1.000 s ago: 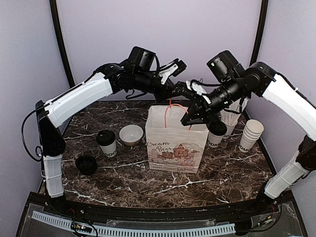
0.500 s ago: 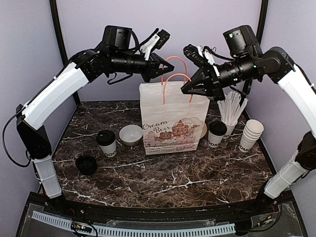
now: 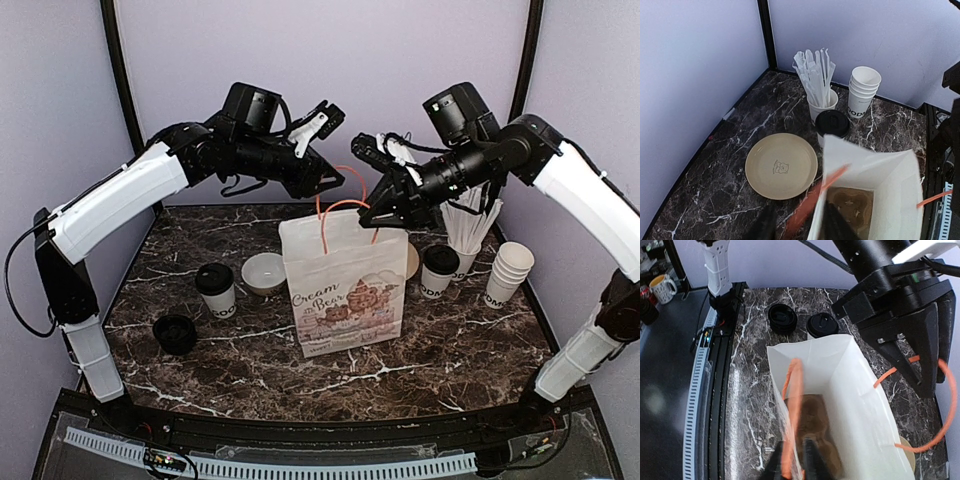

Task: Pack the takeout coffee

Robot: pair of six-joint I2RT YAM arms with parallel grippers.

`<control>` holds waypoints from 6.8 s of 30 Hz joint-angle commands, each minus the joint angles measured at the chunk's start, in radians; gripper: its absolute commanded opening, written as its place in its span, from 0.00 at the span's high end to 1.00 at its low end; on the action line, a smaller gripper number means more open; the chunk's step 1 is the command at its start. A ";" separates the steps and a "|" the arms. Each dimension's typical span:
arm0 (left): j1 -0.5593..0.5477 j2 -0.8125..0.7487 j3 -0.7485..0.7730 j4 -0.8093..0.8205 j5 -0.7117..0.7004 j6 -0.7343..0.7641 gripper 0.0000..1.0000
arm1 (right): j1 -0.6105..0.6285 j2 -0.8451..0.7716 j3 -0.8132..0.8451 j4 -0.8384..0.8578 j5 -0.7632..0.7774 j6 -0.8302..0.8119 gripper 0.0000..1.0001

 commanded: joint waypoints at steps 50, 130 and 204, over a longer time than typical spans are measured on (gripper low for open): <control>0.006 -0.096 -0.113 0.082 0.255 0.026 1.00 | -0.544 -0.131 -0.205 0.105 -0.288 0.072 0.32; -0.083 -0.477 -0.496 0.314 -0.525 0.020 0.01 | -0.558 0.052 -0.183 0.144 -0.185 0.080 0.27; 0.186 -0.616 -0.984 0.569 -0.496 -0.044 0.04 | -0.505 0.357 -0.134 -0.172 0.385 -0.035 0.19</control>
